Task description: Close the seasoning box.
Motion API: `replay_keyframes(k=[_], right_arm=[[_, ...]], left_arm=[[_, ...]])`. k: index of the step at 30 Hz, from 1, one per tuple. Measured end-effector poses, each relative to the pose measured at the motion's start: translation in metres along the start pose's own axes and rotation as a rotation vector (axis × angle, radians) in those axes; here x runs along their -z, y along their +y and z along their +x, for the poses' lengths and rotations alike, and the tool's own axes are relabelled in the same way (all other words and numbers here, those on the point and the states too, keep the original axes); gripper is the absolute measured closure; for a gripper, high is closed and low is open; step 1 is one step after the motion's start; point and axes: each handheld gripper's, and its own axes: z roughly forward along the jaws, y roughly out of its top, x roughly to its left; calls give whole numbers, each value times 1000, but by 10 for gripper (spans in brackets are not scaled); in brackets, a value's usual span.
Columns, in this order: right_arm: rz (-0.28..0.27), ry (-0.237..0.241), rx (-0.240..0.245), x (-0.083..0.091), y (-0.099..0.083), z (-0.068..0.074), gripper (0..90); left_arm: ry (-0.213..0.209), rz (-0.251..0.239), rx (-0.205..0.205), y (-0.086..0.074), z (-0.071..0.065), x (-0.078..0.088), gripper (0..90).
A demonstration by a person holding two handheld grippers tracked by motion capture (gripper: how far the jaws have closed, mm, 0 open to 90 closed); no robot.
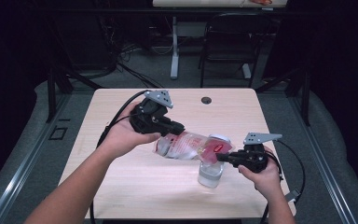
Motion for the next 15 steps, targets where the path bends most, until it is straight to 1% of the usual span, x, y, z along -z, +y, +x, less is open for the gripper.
replay_keyframes(k=[9, 15], right_arm=[[1, 3, 1, 0, -1, 0, 897], [2, 1, 1, 0, -1, -1, 896]], left_arm=[[1, 1, -4, 0, 1, 0, 841], [-7, -4, -5, 2, 0, -1, 849]])
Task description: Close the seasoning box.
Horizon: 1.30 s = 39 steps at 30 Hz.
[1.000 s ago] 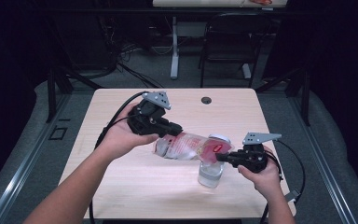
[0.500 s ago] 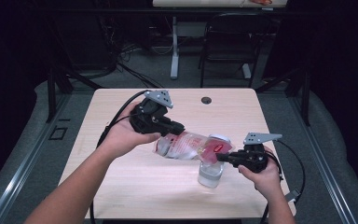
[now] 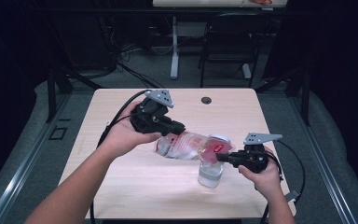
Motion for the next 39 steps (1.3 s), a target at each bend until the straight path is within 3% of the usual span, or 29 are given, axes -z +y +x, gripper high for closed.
replay_keyframes(k=[39], right_arm=[[-2, -13, -18, 1, -2, -1, 889]], left_arm=[[8, 13, -21, 10, -4, -3, 866]])
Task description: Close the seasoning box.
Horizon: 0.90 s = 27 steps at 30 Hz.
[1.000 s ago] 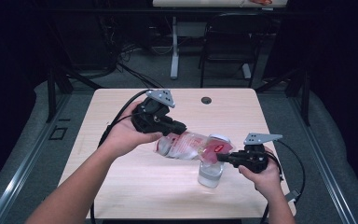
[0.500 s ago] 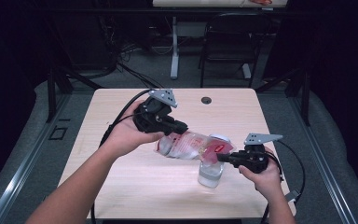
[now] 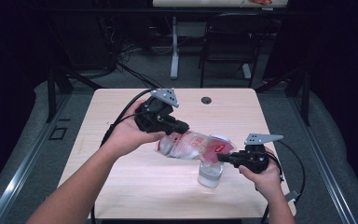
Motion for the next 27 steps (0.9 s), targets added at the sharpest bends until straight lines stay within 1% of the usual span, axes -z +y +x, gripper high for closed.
replay_keyframes(k=[6, 11, 15, 27], right_arm=[[-2, 2, -6, 0, 0, 0, 889], [2, -1, -7, 0, -1, 0, 889], [3, -2, -8, 1, -1, -1, 889], [5, -6, -11, 1, -1, 0, 887]], left_arm=[[-2, 4, 1, 2, -1, -1, 869], [-2, 7, -12, 4, -1, -1, 870], [-1, 8, -8, 5, -2, -1, 870], [-5, 11, -12, 7, -2, -2, 872]])
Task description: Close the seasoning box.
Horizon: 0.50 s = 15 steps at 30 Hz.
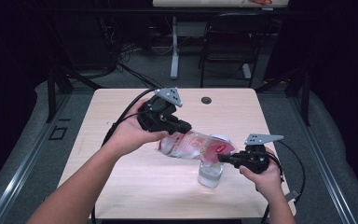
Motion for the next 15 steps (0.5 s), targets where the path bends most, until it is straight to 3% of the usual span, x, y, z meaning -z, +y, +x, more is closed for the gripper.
replay_keyframes(k=[15], right_arm=[[4, 0, -2, 0, -1, 1, 886]], left_arm=[[-5, -3, -2, 2, 0, -1, 873]])
